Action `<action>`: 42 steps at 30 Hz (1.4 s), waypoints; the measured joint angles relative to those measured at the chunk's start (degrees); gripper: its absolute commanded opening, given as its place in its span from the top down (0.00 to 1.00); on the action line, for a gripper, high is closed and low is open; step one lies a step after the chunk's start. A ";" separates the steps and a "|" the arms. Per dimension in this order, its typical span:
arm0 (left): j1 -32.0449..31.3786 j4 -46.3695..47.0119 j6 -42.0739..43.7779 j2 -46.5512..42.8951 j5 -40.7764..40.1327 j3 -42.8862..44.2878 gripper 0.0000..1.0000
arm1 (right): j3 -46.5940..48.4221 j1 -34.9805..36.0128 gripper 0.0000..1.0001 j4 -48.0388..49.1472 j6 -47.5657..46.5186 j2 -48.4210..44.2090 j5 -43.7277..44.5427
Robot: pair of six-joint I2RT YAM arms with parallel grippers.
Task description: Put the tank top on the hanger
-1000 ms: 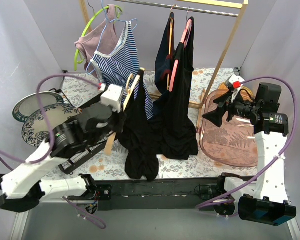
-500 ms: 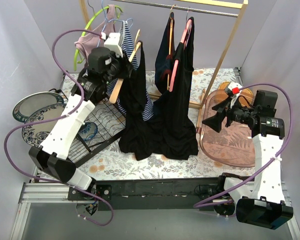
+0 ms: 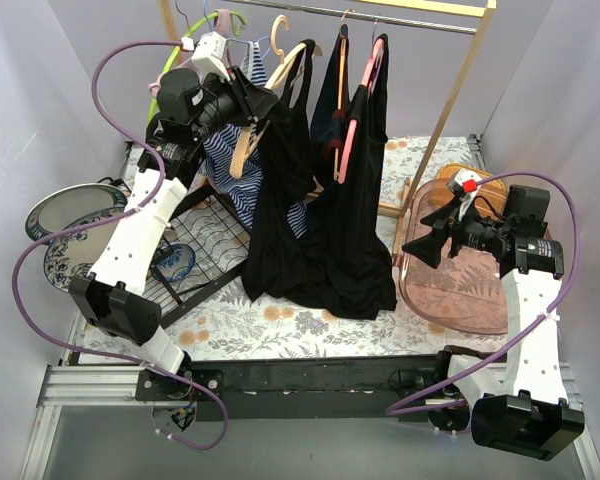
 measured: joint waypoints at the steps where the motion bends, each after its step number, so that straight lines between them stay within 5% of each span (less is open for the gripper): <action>1: 0.52 1.33 -1.68 0.46 1.33 0.28 1.00 | 0.00 -0.02 0.04 0.17 0.02 0.00 -0.07; 11: 2.08 11.30 -10.62 1.99 7.28 0.37 1.00 | -1.60 -0.37 0.04 0.61 -0.09 -0.15 -0.39; 33: 2.12 19.43 -15.61 7.67 5.88 0.42 1.00 | -2.32 -0.74 0.04 0.61 -0.07 -0.57 -1.27; 42: 3.58 27.04 -23.98 9.14 9.11 -1.90 1.00 | -2.29 -0.74 0.04 0.61 0.28 -0.57 -2.08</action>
